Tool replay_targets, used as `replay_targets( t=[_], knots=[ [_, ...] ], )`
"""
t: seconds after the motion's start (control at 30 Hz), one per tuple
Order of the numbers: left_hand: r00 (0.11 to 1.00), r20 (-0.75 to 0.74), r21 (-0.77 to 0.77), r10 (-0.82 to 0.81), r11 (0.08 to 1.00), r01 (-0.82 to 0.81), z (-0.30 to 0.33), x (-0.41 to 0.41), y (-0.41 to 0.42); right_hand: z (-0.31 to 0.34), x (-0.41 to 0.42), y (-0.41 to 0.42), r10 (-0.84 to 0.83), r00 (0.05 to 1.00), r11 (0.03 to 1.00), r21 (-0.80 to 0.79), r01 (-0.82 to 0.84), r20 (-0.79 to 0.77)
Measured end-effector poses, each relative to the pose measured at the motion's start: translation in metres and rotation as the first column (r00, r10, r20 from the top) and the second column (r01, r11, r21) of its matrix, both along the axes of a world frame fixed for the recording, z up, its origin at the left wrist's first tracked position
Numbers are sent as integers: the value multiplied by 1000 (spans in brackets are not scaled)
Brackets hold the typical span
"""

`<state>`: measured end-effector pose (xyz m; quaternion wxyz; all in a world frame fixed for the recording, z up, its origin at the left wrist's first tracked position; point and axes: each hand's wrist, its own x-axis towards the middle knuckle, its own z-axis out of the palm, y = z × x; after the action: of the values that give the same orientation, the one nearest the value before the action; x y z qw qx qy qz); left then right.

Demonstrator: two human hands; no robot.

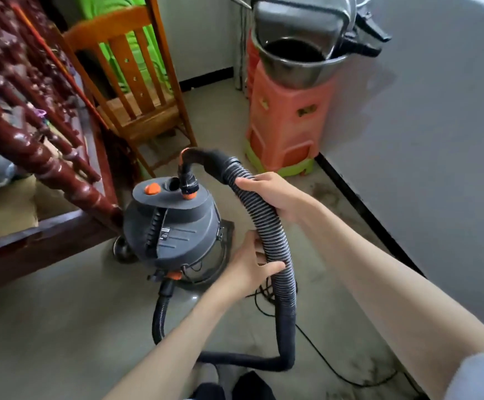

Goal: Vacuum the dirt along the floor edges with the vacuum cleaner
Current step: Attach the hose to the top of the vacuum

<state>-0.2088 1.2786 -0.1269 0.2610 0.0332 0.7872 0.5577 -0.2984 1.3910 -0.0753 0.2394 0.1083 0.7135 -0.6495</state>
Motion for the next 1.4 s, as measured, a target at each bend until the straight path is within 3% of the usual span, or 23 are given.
replay_targets(
  t=[0.07,0.23,0.33,0.4,0.43,0.5,0.77,1.0,1.2,1.4],
  knots=[
    [993,82,21,-89,996,88,-1,-8,-4,-6,16,18,-70,998,997,-24,70,1],
    [936,262,130,235,952,-276,5,-60,-9,-14,64,54,-163,986,977,-140,158,-22],
    [916,335,312,221,891,-329,22,-96,14,-15,91,67,-199,979,977,-88,194,-46],
    [870,415,430,265,786,-444,32,-115,35,-12,105,74,-196,978,981,-15,195,-68],
    [836,443,428,325,743,-515,36,-122,44,-11,111,79,-199,977,979,16,201,-78],
    [819,424,381,387,744,-549,42,-128,60,-12,120,89,-228,968,970,66,235,-103],
    [920,370,402,130,870,-285,20,-111,147,-62,135,152,-351,931,879,308,364,-98],
    [954,271,422,-124,906,-2,16,-113,223,-90,118,224,-353,924,821,425,380,-145],
    [981,117,324,-157,939,112,4,-132,264,-109,99,244,-440,885,821,333,464,-151],
    [994,78,240,-72,970,51,-15,-164,289,-122,70,249,-468,879,845,247,474,-89]
  ],
)
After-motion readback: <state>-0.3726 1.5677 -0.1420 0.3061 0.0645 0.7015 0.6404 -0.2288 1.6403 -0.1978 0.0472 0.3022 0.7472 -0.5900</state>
